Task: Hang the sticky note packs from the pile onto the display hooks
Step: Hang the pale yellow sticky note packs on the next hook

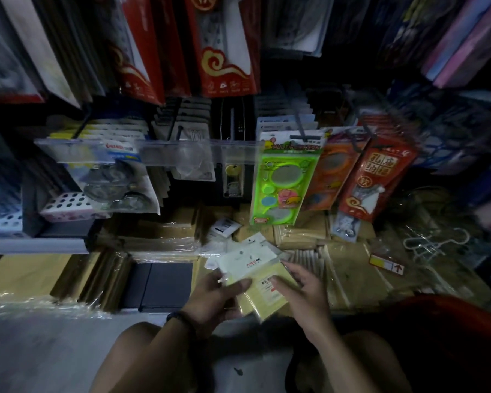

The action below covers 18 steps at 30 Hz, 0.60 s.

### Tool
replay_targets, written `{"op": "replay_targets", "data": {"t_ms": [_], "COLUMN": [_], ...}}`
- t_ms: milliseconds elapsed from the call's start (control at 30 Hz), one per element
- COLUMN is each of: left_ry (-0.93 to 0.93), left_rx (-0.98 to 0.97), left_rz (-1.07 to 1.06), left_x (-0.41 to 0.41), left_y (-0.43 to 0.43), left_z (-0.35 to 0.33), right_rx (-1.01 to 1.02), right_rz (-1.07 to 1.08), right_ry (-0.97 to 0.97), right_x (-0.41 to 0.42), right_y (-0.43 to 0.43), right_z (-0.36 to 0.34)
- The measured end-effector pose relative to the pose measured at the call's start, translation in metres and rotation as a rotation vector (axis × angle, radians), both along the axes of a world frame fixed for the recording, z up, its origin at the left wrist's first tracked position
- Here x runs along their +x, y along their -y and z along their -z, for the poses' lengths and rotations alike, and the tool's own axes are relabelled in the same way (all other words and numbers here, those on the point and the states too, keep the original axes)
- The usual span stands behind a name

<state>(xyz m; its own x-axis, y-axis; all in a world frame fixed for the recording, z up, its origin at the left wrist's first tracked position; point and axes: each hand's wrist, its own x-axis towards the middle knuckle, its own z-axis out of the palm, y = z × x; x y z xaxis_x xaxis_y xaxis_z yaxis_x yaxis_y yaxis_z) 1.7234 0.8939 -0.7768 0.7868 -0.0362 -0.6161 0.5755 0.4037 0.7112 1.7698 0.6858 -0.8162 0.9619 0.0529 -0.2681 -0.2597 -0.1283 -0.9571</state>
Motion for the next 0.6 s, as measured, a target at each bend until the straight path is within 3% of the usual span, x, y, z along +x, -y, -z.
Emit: {"op": "replay_targets", "data": {"t_ms": [200, 333, 600], "left_ry": [0.107, 0.177, 0.341], "left_rx": [-0.025, 0.003, 0.195], "left_rz": [0.071, 0.002, -0.176], "left_x": [-0.03, -0.048, -0.06], "left_y": [-0.004, -0.001, -0.019], "left_z": [-0.031, -0.052, -0.119], "right_rx": [0.021, 0.088, 0.037], "right_rz": [0.098, 0.187, -0.164], "right_ry": [0.027, 0.073, 0.175], "right_x": [-0.015, -0.031, -0.036], "right_y": [-0.003, -0.005, -0.005], "right_z": [-0.026, -0.063, -0.163]}}
